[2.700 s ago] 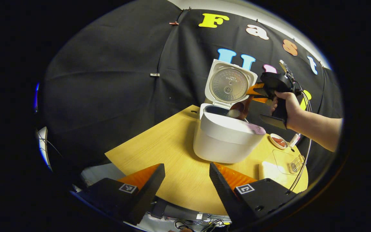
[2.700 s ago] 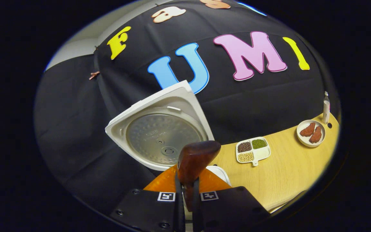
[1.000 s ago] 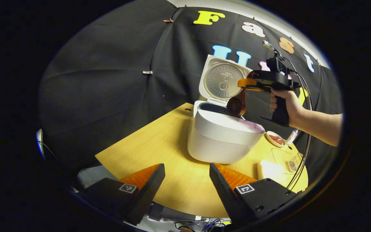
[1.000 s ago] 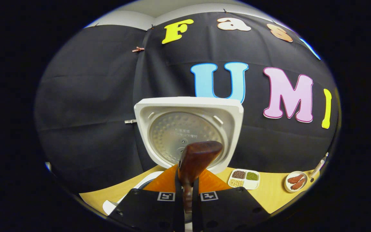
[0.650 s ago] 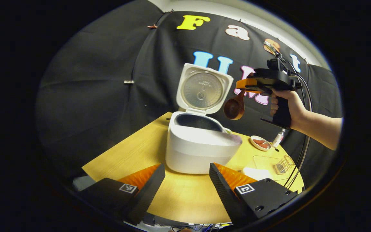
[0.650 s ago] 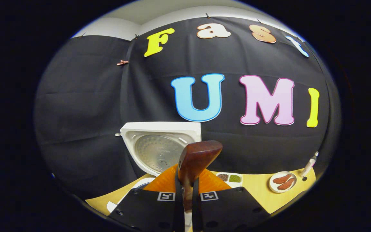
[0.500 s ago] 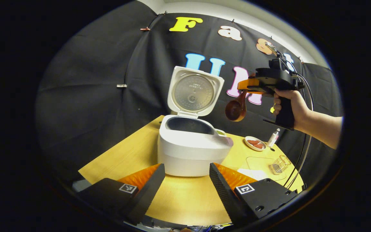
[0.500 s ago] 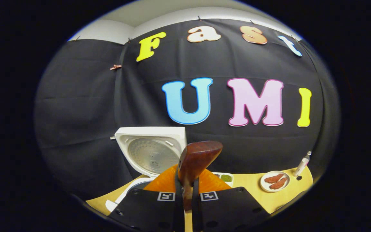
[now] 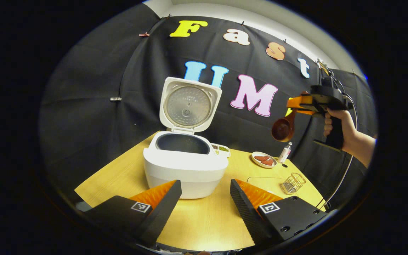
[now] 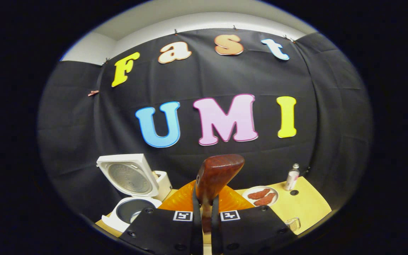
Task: Close the left gripper, press the button to open the rice cooker; take a wooden spoon from the chopstick holder with the right hand, scoop a spoonful of rice and pour it into the rice cooker, then put the wooden spoon back into the chopstick holder.
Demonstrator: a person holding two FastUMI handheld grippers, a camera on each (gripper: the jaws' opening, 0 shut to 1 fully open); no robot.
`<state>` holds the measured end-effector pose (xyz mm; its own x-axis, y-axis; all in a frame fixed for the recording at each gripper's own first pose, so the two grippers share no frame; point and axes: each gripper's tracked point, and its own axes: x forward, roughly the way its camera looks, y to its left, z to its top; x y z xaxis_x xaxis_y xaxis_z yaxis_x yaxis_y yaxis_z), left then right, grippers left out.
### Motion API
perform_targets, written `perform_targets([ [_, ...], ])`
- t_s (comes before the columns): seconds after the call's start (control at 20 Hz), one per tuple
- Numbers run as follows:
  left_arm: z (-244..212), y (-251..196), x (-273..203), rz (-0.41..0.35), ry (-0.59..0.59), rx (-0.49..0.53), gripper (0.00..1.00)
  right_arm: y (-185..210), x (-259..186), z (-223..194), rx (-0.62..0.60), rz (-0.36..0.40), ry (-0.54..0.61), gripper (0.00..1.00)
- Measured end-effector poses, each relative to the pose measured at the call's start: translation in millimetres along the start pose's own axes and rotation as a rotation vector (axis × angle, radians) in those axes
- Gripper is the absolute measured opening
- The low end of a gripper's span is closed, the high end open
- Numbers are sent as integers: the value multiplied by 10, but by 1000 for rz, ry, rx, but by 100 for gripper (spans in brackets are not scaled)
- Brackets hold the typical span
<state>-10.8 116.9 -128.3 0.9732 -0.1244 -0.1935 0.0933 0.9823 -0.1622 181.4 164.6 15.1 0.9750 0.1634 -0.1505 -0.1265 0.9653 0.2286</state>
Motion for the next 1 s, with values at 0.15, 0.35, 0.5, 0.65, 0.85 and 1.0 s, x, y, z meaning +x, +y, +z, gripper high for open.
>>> perform_targets([
  [0.15, 92, -116, 73, 23, -20, 6, 95, -602, -77, 20, 63, -68, 20, 13],
  [0.35, 119, -303, 142, 71, -21, -30, 95, -1386, -88, -66, 128, -143, 50, 13],
  [0.5, 26, -494, 173, 95, 4, -57, 95, -1941, -78, -308, 165, -212, 100, 13],
  [0.65, -89, -731, 203, 101, 28, -72, 95, -2276, -46, -558, 201, -244, 153, 13],
  [0.85, -152, -863, 250, 150, 45, -45, 95, -2569, 32, -889, 208, -251, 209, 13],
  [1.0, 6, -859, 269, 195, 19, 1, 95, -2728, 90, -1161, 246, -256, 258, 14],
])
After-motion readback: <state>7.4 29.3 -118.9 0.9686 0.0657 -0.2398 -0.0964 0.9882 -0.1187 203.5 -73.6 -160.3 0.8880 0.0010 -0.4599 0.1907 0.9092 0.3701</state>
